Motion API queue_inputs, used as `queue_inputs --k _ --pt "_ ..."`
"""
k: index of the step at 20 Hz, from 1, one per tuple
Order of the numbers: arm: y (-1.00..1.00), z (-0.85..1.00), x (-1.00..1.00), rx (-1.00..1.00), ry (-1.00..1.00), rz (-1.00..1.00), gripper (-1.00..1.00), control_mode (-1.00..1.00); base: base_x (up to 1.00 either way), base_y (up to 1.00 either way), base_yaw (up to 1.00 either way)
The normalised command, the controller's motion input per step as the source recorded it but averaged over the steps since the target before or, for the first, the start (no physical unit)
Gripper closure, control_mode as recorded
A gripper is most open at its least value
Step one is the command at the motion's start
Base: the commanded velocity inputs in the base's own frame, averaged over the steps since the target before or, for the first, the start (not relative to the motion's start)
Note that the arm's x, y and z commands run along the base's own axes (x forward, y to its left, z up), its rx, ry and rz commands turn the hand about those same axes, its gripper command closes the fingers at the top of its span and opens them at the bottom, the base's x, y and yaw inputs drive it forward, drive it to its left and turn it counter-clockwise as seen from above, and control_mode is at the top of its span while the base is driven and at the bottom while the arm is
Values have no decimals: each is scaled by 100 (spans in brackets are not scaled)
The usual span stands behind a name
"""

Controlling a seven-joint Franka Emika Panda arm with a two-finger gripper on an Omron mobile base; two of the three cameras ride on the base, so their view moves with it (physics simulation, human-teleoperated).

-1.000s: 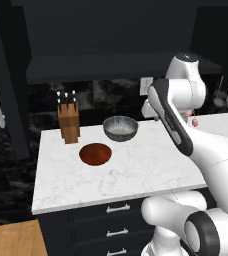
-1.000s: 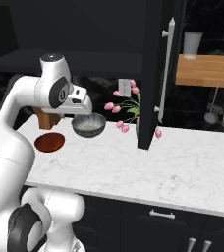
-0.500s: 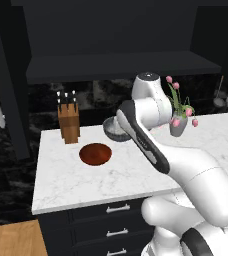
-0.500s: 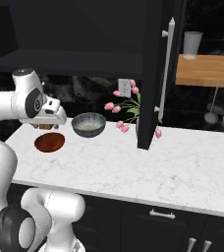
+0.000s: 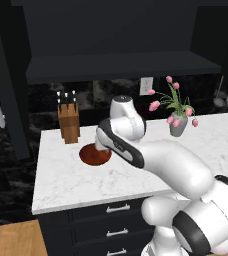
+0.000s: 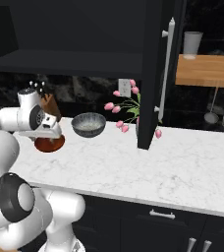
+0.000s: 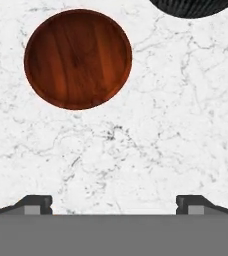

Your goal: Pick up the bowls on the counter and stack them on top of one another in the open cabinet. Place the smaller bowl on top of the larger bowl.

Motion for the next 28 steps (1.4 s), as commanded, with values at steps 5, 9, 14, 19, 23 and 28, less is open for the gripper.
queue_inputs --k 5,9,14,19,23,28 --pt "-1 -56 36 10 8 -12 -100 -100 0 0 0" --pt "0 -32 46 0 -3 -8 -100 -100 0 0 0" --pt "0 -25 35 -4 -6 -1 -100 -100 0 0 0" --pt "0 -42 12 -5 0 -1 -100 -100 0 0 0" --pt "4 -31 21 -3 0 0 -100 -100 0 0 0" --pt "5 -16 25 -1 0 0 -100 -100 0 0 0"
